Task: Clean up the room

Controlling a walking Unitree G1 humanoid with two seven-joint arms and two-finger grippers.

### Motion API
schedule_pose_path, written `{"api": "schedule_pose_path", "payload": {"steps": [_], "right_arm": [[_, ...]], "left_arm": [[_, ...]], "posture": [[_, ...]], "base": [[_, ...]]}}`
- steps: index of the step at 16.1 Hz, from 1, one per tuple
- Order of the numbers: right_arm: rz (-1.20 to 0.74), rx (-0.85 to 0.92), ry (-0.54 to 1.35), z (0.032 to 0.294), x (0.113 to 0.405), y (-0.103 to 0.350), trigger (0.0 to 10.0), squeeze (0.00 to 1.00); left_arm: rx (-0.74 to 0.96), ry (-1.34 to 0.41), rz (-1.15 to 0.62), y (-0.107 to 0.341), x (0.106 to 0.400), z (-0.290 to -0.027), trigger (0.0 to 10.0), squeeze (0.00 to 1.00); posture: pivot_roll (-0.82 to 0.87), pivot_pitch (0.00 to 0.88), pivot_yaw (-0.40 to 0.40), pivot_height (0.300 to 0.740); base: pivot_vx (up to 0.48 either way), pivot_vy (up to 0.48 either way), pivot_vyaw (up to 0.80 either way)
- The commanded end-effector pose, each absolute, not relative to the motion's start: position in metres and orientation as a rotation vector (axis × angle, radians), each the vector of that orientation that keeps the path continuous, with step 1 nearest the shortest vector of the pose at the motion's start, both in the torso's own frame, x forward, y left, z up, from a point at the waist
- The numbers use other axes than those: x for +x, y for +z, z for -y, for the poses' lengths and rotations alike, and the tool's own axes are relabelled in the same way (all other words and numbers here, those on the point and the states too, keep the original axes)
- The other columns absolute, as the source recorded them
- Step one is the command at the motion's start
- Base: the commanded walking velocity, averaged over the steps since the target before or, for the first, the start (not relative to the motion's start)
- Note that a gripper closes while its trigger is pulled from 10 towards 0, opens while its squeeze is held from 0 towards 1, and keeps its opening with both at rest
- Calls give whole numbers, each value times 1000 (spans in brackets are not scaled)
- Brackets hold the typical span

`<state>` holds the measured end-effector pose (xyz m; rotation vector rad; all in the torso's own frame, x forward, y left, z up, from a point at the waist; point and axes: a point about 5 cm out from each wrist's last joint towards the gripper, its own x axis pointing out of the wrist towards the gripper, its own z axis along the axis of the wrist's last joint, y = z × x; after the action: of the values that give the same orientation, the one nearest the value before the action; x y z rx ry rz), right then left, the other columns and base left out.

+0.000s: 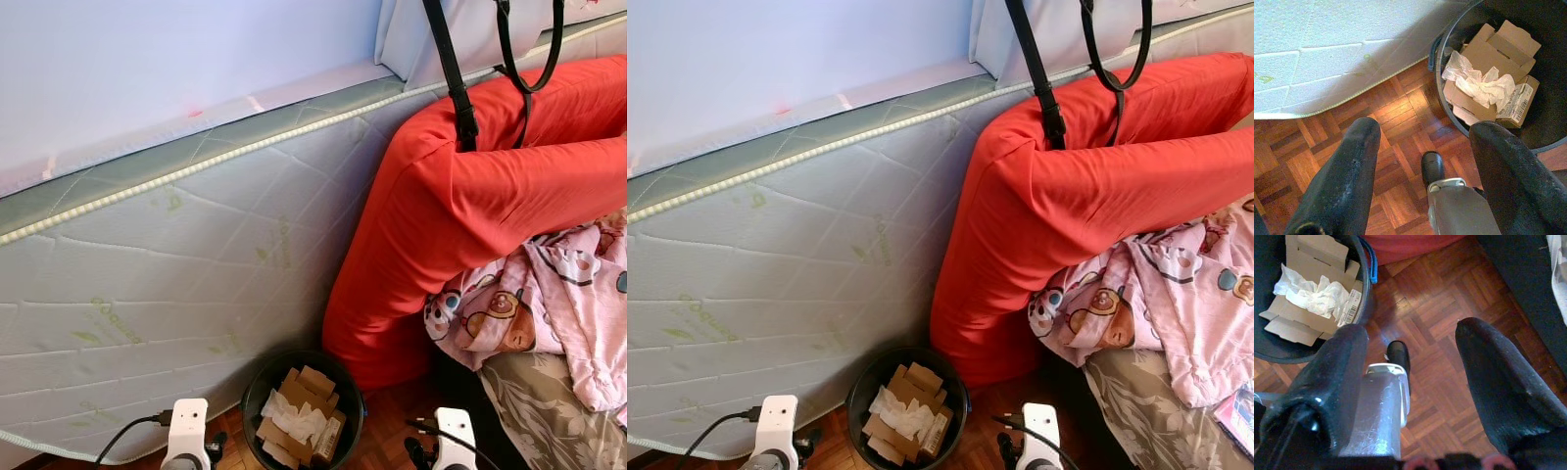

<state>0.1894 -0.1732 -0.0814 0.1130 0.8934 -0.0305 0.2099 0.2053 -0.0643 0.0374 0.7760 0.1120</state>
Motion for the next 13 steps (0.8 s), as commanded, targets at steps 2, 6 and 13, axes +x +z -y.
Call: {"api": "schedule_pose_path", "payload": {"steps": [2,6,13], "right_arm": [[-851,149,-152,212,210,-66,10000,0],[-852,149,-147,212,210,-66,10000,0],[-857,152,-134,211,210,-66,10000,0]], "left_arm": [[40,88,-778,-50,241,-189,10000,0],[40,87,-778,-50,241,-190,10000,0],[39,87,-778,-50,241,-190,10000,0]], "posture": [[-3,40,23,740],[-2,41,25,740],[-1,43,25,740]], "base": [[0,0,0],[0,0,0],[0,0,0]]}}
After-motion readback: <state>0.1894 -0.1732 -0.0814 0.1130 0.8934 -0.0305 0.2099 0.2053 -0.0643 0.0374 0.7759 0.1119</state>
